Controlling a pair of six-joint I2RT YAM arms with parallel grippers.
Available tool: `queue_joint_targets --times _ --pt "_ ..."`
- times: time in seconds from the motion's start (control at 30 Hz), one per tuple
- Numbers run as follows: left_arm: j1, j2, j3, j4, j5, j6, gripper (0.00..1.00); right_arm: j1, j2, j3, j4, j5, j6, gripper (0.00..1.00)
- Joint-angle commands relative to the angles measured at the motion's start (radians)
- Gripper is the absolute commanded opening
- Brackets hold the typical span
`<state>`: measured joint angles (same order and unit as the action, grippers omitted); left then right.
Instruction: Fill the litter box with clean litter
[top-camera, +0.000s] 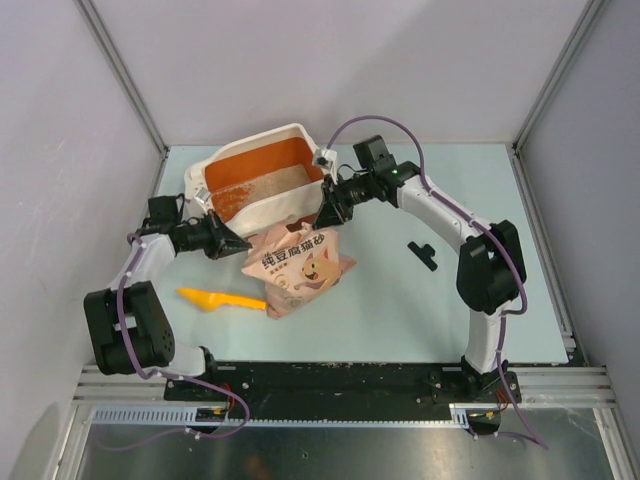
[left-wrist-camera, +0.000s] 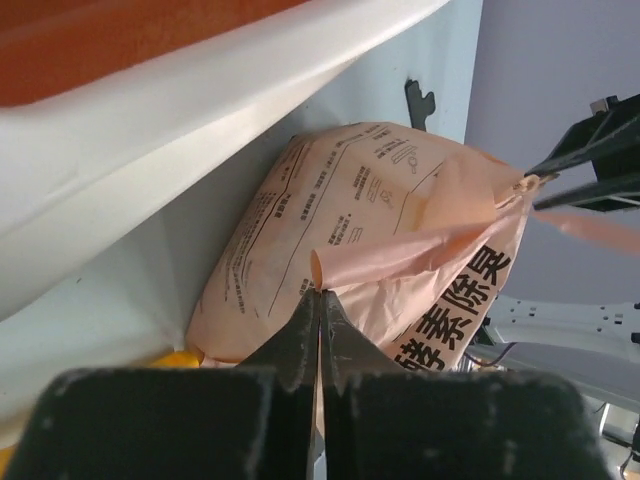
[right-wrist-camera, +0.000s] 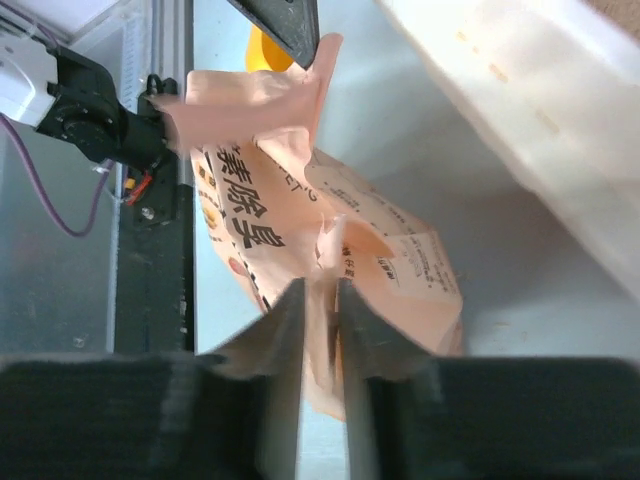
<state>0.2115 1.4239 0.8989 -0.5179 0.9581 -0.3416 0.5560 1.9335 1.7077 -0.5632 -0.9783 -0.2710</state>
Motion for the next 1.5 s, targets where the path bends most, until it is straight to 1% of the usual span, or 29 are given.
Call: queue_joint_targets --times 0.0,0.03,0.1,0.13,0.2,0.23,0.4,0.57,0.67,0.8,0.87,0.9,0.93,1.0,1.03,1.07,1.1,1.13,1.17,1.2,1.23,1.27,1.3,1.4,1.47 --pt "0.000 -0.054 0.028 0.042 0.077 0.006 0.00 -0.013 -0.079 0.043 0.117 -0.025 0.047 0.37" --pt "0.000 -0.083 0.023 0.047 0.073 0.012 0.00 -0.013 -0.076 0.067 0.120 -0.025 0.039 0.49" --pt "0.000 -0.117 0.011 0.056 0.062 0.036 0.00 -0.013 -0.059 0.099 0.126 -0.036 0.027 0.56" --pt "0.000 -0.137 0.003 0.071 0.056 0.042 0.00 -0.005 -0.047 0.119 0.126 -0.043 0.017 0.62" --pt "-0.001 -0.184 -0.026 0.091 0.033 0.044 0.00 0.007 -0.003 0.188 0.080 -0.046 -0.019 0.65" --pt "0.000 -0.198 -0.037 0.111 0.027 0.038 0.00 0.022 0.010 0.208 0.059 -0.052 -0.067 0.67" --pt "0.000 -0.249 -0.072 0.139 0.016 0.009 0.00 0.067 0.097 0.325 -0.058 -0.082 -0.143 0.70" --pt "0.002 -0.266 -0.068 0.145 0.027 0.007 0.00 0.122 0.156 0.355 -0.073 -0.066 -0.132 0.75" --pt "0.000 -0.275 -0.063 0.148 0.028 0.007 0.00 0.148 0.200 0.365 -0.112 -0.028 -0.174 0.75" --pt "0.000 -0.278 -0.071 0.153 0.021 0.006 0.00 0.168 0.257 0.398 -0.148 -0.008 -0.172 0.73" --pt "0.000 -0.283 -0.074 0.156 0.027 0.004 0.00 0.168 0.263 0.395 -0.130 0.010 -0.151 0.66" --pt "0.000 -0.283 -0.075 0.156 0.025 0.006 0.00 0.168 0.263 0.395 -0.107 0.012 -0.145 0.58" --pt "0.000 -0.284 -0.075 0.156 0.027 0.006 0.00 0.167 0.259 0.395 -0.093 0.010 -0.122 0.42" --pt "0.000 -0.289 -0.057 0.156 0.028 0.029 0.02 0.163 0.240 0.398 -0.034 0.010 -0.096 0.26" --pt "0.000 -0.293 -0.042 0.156 0.018 0.042 0.14 0.162 0.231 0.402 -0.017 0.018 -0.088 0.13" --pt "-0.001 -0.307 -0.026 0.156 0.036 0.099 0.22 0.162 0.222 0.414 0.009 0.026 -0.089 0.09" --pt "-0.003 -0.313 0.026 0.156 0.048 0.137 0.31 0.162 0.205 0.423 0.016 0.030 -0.100 0.06" --pt "-0.007 -0.321 0.055 0.156 0.054 0.177 0.47 0.162 0.199 0.440 0.017 0.035 -0.112 0.03" --pt "-0.017 -0.329 0.087 0.142 0.057 0.275 0.52 0.163 0.191 0.457 0.014 0.036 -0.152 0.01" --pt "-0.021 -0.336 0.154 0.125 0.054 0.327 0.56 0.165 0.188 0.504 -0.010 0.038 -0.172 0.00" --pt "-0.030 -0.336 0.188 0.084 0.036 0.382 0.63 0.166 0.182 0.527 -0.024 0.044 -0.195 0.00" --pt "-0.053 -0.333 0.221 0.062 0.016 0.465 0.66 0.173 0.180 0.549 -0.053 0.050 -0.226 0.00" --pt "-0.066 -0.327 0.279 0.044 -0.004 0.496 0.68 0.176 0.177 0.581 -0.059 0.061 -0.261 0.00" --pt "-0.141 -0.312 0.357 -0.016 -0.016 0.601 0.70 0.179 0.163 0.596 -0.049 0.084 -0.275 0.00" --pt "-0.202 -0.301 0.373 -0.044 -0.056 0.659 0.71 0.180 0.153 0.601 -0.037 0.089 -0.272 0.00"
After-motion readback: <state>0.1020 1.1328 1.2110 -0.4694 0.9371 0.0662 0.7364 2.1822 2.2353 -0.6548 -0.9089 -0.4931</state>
